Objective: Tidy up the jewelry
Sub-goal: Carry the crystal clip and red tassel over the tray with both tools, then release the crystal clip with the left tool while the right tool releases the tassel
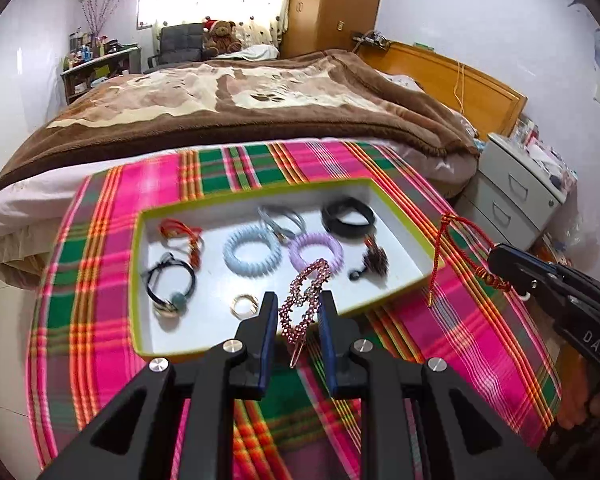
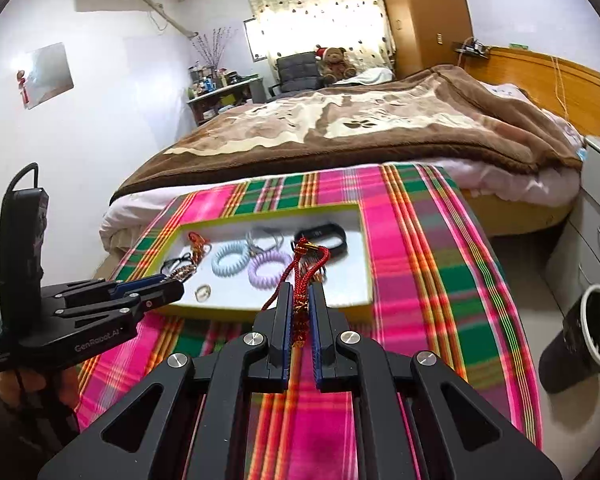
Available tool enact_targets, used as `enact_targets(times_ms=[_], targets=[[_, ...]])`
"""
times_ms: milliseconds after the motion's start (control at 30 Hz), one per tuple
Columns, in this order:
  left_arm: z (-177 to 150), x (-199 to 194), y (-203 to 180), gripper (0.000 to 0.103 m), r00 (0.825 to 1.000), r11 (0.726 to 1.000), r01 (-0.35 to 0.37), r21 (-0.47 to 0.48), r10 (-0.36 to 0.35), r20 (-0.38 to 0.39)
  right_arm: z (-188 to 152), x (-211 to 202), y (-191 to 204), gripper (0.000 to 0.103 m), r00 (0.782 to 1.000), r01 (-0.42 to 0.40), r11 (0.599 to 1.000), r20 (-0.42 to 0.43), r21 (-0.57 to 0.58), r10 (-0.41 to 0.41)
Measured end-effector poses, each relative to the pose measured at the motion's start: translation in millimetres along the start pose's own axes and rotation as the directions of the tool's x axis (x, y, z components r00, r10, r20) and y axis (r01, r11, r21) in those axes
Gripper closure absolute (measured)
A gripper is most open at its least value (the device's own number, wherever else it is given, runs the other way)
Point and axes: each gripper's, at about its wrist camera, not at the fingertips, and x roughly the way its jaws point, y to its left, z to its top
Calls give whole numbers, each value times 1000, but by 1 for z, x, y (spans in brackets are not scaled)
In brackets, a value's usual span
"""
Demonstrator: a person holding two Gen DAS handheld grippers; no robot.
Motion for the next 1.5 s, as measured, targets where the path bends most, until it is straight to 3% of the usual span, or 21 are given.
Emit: enact_targets(times_ms=[367, 733, 1500], targets=[[31, 24, 29, 82, 1000, 998, -18, -64, 18, -3, 24, 57, 1, 95, 997, -9, 1000, -73, -30, 7], [16, 66, 17, 82, 996, 999, 1, -47, -6, -91, 22, 96, -29, 95, 984, 60, 998, -169, -31, -64], [7, 82, 12, 81, 989, 999, -13, -47, 6, -148, 10, 117, -24, 95, 961, 122, 986, -236, -117, -147]])
